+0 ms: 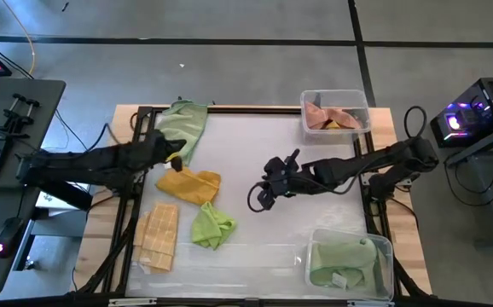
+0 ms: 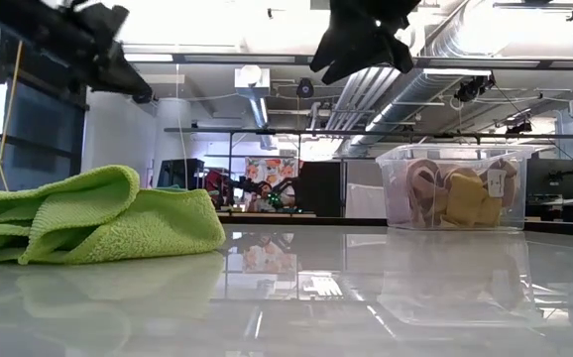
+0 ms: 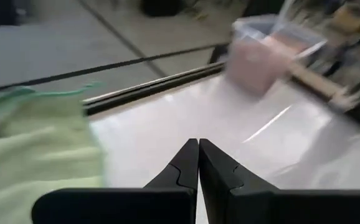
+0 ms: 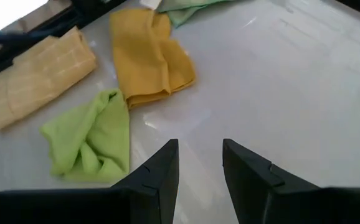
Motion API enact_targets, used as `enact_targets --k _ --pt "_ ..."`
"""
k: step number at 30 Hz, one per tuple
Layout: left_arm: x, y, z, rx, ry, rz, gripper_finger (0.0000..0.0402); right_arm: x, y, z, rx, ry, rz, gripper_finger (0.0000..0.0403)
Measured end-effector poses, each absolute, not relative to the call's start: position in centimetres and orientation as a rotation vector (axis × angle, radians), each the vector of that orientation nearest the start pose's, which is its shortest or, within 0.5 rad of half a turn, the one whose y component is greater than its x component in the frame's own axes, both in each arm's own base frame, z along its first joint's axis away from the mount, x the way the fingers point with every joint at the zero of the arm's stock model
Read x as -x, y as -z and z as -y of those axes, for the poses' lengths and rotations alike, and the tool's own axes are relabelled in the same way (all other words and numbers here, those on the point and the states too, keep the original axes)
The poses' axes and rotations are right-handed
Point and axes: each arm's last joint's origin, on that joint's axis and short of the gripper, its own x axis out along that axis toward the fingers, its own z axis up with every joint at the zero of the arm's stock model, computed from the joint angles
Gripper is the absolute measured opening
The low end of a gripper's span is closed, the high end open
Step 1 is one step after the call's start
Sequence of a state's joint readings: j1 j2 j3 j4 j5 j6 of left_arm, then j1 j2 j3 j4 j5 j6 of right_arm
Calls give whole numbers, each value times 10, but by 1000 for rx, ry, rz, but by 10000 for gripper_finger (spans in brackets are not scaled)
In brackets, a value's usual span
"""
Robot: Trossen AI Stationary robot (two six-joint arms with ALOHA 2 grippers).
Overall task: Sort microfiber towel by color & place in baskets
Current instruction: Put the light green microfiber towel into the bottom transparent bin
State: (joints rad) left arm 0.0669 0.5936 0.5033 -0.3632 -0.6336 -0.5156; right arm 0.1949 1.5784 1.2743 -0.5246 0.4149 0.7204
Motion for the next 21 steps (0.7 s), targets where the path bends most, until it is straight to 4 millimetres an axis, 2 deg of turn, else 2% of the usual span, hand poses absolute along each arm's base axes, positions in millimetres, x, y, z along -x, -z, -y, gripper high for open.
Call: enact_targets --k 4,8,11,14,21 --pt "-145 -254 -39 319 -798 -397 23 -334 -282 -47 -500 518 -652 116" --pt "-151 -251 -55 411 -912 -533 61 -336 -282 -40 -502 536 -641 116" --pt "-151 -240 -68 421 -983 -652 95 -337 -282 -32 -469 545 -647 116" --pt "-152 -226 -83 525 -988 -754 128 -338 -283 -23 -471 561 -644 116" --pt "-149 -199 -130 719 -1041 -854 199 -335 -280 -19 -417 560 -696 116"
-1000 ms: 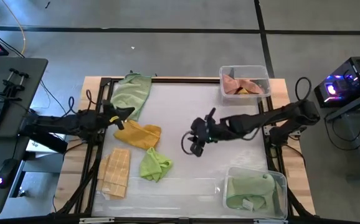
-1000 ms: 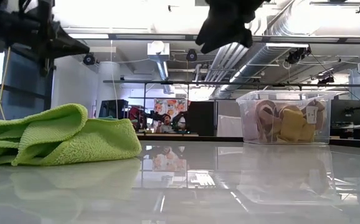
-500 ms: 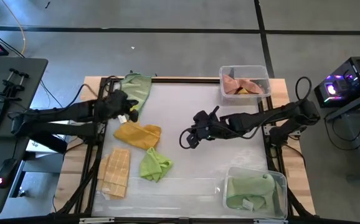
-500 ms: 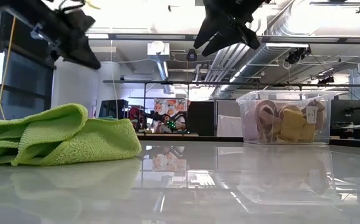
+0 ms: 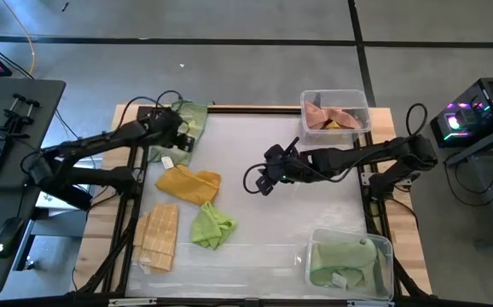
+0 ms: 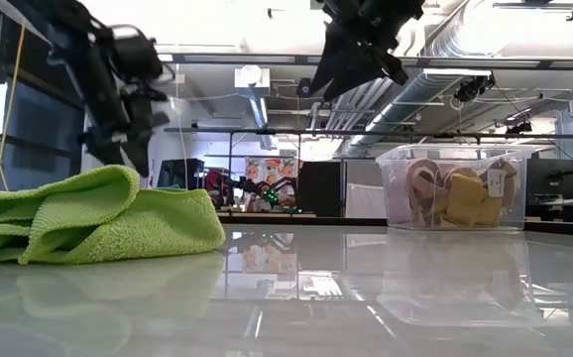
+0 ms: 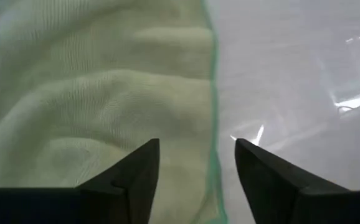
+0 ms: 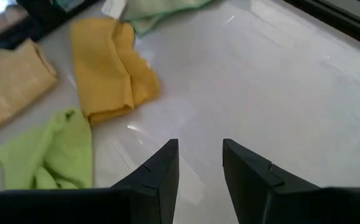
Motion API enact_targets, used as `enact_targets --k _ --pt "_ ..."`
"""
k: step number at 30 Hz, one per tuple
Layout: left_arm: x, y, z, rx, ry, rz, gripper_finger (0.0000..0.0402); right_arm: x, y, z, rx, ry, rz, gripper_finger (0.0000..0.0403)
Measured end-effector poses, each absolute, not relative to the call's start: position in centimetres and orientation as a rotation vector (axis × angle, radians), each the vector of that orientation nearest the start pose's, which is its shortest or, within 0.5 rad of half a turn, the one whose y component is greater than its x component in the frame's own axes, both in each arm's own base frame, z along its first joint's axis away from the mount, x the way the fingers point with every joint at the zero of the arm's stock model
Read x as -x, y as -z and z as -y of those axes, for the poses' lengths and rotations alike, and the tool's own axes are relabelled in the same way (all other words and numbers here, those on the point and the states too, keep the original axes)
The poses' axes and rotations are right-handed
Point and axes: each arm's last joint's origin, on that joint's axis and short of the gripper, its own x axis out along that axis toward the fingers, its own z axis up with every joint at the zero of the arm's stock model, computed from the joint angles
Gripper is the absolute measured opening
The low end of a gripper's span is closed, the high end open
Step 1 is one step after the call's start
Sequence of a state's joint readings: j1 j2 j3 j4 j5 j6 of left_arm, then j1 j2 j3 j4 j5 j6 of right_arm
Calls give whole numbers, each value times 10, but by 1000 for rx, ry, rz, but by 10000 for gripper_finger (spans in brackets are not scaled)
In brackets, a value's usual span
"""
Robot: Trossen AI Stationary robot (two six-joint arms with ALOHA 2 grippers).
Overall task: Sort microfiber towel by color & place in baskets
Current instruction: Put the light green microfiber towel into the bottom transparent bin
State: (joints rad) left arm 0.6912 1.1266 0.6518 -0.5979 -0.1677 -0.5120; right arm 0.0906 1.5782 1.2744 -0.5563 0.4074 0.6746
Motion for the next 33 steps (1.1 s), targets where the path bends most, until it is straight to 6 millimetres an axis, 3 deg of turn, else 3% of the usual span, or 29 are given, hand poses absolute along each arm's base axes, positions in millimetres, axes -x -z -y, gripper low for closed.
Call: enact_targets --k 7,13,17,20,24,28,31,33 --pt "-144 -179 -177 808 -1077 -924 249 -323 -275 -19 -379 573 -828 116" --pt "-154 -176 -213 743 -1056 -1016 253 -318 -272 -16 -364 598 -880 116" --pt "-158 -158 -228 740 -1009 -1160 253 -318 -272 -15 -381 607 -874 116" --pt "-162 -144 -230 745 -865 -1236 247 -318 -272 -16 -416 624 -863 116" --pt "-172 -135 -226 681 -788 -1301 204 -319 -273 -16 -468 657 -833 116" --pt "-179 -134 -222 587 -693 -1329 104 -322 -275 -17 -518 710 -748 116" --pt "-183 -142 -214 554 -606 -1313 21 -325 -278 -17 -562 767 -649 116" --pt "-186 -155 -202 555 -541 -1307 14 -327 -281 -17 -596 794 -589 116"
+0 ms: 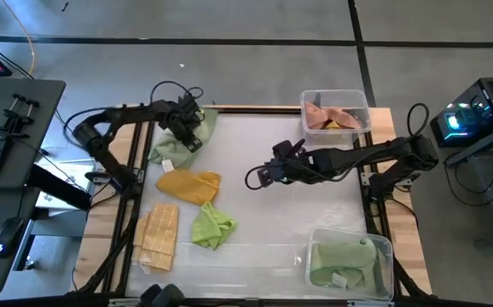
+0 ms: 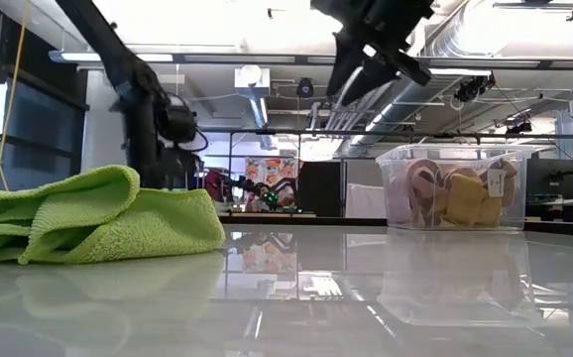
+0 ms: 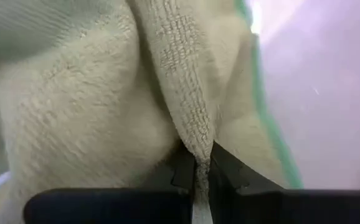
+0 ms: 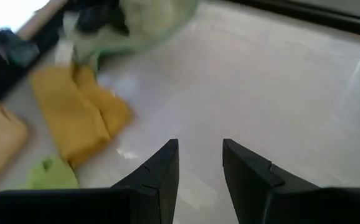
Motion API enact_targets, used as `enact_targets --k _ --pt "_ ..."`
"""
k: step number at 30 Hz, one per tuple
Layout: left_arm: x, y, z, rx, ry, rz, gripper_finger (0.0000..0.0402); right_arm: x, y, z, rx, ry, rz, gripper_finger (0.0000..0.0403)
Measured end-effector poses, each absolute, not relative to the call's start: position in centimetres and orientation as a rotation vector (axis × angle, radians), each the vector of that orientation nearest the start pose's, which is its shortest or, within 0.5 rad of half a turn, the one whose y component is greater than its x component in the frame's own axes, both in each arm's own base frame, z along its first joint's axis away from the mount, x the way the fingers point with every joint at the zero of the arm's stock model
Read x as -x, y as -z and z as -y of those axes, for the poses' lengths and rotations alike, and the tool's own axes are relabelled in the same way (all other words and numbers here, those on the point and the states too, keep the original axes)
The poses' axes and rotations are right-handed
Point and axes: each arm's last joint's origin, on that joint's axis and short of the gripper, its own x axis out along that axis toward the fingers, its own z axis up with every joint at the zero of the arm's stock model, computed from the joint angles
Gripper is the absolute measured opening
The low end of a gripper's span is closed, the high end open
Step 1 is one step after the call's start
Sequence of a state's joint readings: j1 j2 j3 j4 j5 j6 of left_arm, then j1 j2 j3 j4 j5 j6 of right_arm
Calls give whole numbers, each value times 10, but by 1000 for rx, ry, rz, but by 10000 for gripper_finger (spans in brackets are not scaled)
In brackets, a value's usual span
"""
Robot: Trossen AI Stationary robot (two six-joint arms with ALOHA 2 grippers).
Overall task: Sort microfiber towel by color & place in baskets
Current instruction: Put the light green microfiber towel into the bottom transparent bin
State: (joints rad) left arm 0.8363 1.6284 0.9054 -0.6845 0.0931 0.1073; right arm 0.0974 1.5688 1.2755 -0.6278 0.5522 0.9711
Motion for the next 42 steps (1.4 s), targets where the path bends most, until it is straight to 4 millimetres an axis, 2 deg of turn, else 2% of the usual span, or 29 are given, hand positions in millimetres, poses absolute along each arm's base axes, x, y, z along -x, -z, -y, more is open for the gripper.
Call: enact_targets --k 3,7,12,16,19,22,27,32,37,42 --pt "-194 -193 -186 420 -478 -1217 8 -331 -284 -13 -624 804 -522 116" --pt "-197 -244 -154 209 -377 -1114 5 -342 -294 -3 -579 740 -415 116" --pt "-193 -302 -115 -14 -267 -913 2 -360 -326 12 -430 548 -163 128" --pt "-190 -337 -90 -109 -202 -773 1 -366 -352 24 -394 396 60 166" --pt "-193 -353 -75 -191 -137 -710 1 -365 -366 31 -369 334 186 210" --pt "-202 -366 -62 -253 -60 -604 1 -364 -368 39 -342 308 199 246" --pt "-219 -385 -47 -294 -12 -371 1 -366 -362 45 -312 237 132 261" --pt "-226 -404 -40 -314 -9 -160 0 -368 -358 28 -251 189 80 261" --pt "-227 -419 -37 -273 66 6 0 -369 -357 6 -218 121 54 256" --pt "-239 -414 -39 -244 73 5 0 -369 -357 -7 -219 66 48 240"
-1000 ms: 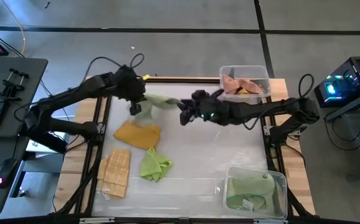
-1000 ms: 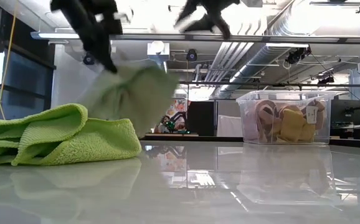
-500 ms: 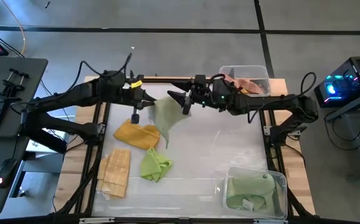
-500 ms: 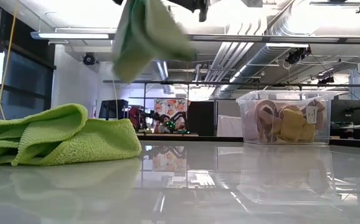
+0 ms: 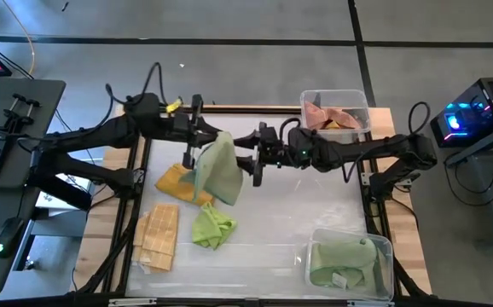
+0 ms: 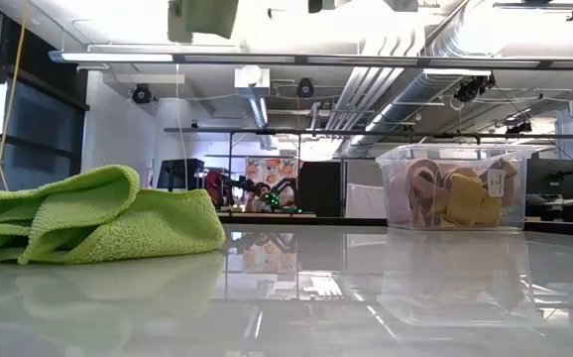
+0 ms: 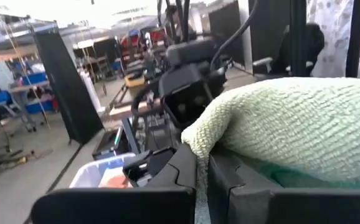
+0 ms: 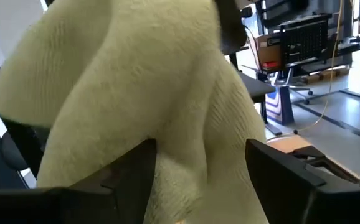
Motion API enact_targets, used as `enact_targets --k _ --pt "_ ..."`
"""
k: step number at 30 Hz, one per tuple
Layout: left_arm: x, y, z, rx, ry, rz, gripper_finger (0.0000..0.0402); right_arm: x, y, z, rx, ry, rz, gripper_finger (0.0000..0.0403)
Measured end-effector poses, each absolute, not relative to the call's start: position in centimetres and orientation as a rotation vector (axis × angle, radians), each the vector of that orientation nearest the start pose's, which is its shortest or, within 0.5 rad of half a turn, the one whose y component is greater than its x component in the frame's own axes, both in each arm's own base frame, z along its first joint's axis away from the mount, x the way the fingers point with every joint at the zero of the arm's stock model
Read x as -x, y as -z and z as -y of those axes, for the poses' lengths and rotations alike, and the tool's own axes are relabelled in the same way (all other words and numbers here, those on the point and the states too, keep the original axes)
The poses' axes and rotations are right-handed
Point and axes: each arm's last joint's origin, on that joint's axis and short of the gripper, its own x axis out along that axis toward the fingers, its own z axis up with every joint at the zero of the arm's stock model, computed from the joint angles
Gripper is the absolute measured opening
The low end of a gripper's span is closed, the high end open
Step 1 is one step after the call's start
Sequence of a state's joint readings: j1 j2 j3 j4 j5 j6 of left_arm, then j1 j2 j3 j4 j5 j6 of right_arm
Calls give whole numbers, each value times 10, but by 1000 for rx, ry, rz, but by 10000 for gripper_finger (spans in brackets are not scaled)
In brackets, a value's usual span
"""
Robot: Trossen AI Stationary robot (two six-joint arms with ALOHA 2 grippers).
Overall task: Sort microfiber towel by color & place in baskets
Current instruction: Put the light green microfiber towel into the bottom transparent bin
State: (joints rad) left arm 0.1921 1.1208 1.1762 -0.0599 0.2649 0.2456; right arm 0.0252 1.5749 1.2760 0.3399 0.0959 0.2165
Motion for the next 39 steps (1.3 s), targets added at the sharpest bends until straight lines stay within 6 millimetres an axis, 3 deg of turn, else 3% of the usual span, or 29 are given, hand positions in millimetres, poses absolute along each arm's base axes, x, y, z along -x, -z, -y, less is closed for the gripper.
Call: enact_targets --k 6,13,18,23,29,35,39 --pt "-248 -408 -37 -231 88 -24 0 -359 -359 -13 -307 58 -27 236" --pt "-249 -403 -33 -197 106 -64 0 -303 -371 -21 -438 152 -296 236" --pt "-251 -401 -31 -192 114 -80 0 -276 -392 -30 -403 249 -216 236" --pt "-256 -398 -31 -190 117 -88 0 -287 -401 -42 -245 195 -86 236" --pt "-270 -391 -31 -186 180 -83 0 -317 -383 -42 -116 321 -66 236" --pt "-278 -388 -29 -172 240 -55 0 -339 -368 -38 -223 166 -75 232" --pt "-277 -390 -29 -174 241 -48 0 -342 -363 -39 -288 160 -89 192"
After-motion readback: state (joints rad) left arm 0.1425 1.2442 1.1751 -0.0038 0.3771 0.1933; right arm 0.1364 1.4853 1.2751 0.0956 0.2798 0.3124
